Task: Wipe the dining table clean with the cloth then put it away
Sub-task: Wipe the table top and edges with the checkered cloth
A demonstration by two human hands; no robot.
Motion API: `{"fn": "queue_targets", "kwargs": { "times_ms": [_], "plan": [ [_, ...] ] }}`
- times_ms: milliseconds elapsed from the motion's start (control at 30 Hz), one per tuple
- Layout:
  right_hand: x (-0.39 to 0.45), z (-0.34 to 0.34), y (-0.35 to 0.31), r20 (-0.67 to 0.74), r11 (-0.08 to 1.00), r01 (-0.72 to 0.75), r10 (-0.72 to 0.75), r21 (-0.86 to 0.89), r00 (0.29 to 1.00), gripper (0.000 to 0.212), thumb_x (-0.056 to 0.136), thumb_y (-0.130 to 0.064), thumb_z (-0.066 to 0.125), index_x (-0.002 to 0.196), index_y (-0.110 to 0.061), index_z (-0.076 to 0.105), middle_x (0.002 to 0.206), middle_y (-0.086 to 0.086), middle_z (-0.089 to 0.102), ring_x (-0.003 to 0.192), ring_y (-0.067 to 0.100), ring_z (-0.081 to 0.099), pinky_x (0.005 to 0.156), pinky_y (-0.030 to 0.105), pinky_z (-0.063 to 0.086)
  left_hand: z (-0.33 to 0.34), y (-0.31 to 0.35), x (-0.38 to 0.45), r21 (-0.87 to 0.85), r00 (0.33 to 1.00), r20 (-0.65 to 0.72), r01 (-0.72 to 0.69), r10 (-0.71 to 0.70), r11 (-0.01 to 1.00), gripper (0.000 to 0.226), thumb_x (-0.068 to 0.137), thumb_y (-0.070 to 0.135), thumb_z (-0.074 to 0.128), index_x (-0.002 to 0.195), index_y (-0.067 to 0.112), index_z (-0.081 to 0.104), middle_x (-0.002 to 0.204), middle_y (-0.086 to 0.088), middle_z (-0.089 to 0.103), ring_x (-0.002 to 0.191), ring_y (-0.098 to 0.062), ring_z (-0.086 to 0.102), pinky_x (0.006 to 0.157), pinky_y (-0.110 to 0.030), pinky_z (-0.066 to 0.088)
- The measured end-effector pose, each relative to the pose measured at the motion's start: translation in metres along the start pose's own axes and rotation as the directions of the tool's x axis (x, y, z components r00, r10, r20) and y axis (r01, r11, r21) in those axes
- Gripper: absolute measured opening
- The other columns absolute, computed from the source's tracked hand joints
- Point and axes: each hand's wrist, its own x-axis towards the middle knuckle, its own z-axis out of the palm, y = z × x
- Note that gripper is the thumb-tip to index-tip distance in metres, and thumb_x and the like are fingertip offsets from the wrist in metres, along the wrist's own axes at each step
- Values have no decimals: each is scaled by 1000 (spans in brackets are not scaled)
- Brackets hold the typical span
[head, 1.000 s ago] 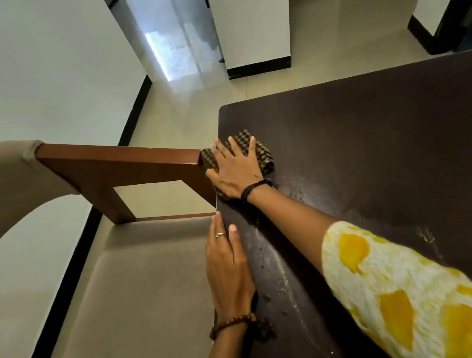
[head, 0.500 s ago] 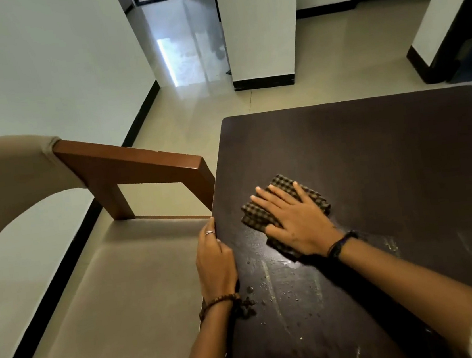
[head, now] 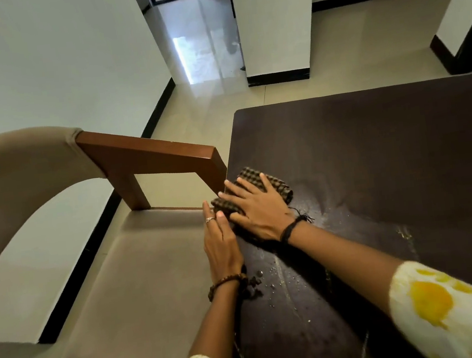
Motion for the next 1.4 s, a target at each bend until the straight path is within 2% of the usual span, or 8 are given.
{"fn": "queue_targets", "kwargs": {
  "times_ms": [200,467,667,833,967,1067,1233,1400],
  "plan": [
    [-80,-13,52,87,992,125,-123,-14,989,63,81,-56,4,143,-48,10,155,-15,-1,143,6,-4,115,48,-12,1,-3,4,46,1000,-15,-5,6,999,36,97,12,31,130,10,46,130,-10,49,114,-18,46,90,-19,32],
    [6,-20,64,-52,953,-304,304,0,951,47,96,-46,21,142,-43,25,158,-6,10,145,19,8,112,60,-4,0,-7,5,141,997,22,-74,71,987,44,91,-3,33,132,10,43,128,-8,51,99,-10,45,80,-10,31],
    [7,4,-9,-57,988,-150,148,-26,987,50,96,-51,22,144,-38,25,158,-2,12,145,24,7,111,60,-8,-1,3,-1,9,998,24,-56,55,998,49,98,36,28,143,16,25,142,-8,38,129,-21,37,99,-26,28],
    [-44,-3,23,-91,984,-176,177,18,980,51,93,-47,26,144,-40,24,158,-5,13,145,18,8,113,53,-6,4,0,-2,181,985,131,-138,115,974,60,92,54,27,142,21,28,148,-4,30,133,-19,29,104,-33,26],
    [-101,-22,102,-118,916,-397,401,57,909,58,85,-47,20,142,-43,25,157,-7,15,145,17,11,113,54,-3,7,-4,0,300,983,148,-145,104,943,54,94,49,30,140,21,33,151,0,25,135,-17,25,106,-36,25],
    [-147,-39,158,-168,797,-602,601,51,782,49,95,-42,29,143,-39,25,157,-3,15,144,19,12,114,57,1,7,-4,2,311,981,158,-158,113,937,57,93,50,27,141,21,31,151,1,24,136,-16,24,106,-36,27],
    [-142,-38,146,-204,621,-776,778,105,595,49,96,-38,34,144,-35,26,158,-1,13,145,24,9,112,60,-1,9,-5,3,331,978,168,-173,123,928,60,91,53,23,143,22,25,152,1,20,138,-16,20,107,-37,26],
    [-69,-16,59,-202,761,-642,646,93,736,53,94,-44,30,146,-35,19,158,1,6,145,24,4,110,60,-9,6,-5,2,250,976,168,-181,141,951,66,87,63,13,145,30,15,150,1,27,133,-21,32,102,-42,34]
  ]
}}
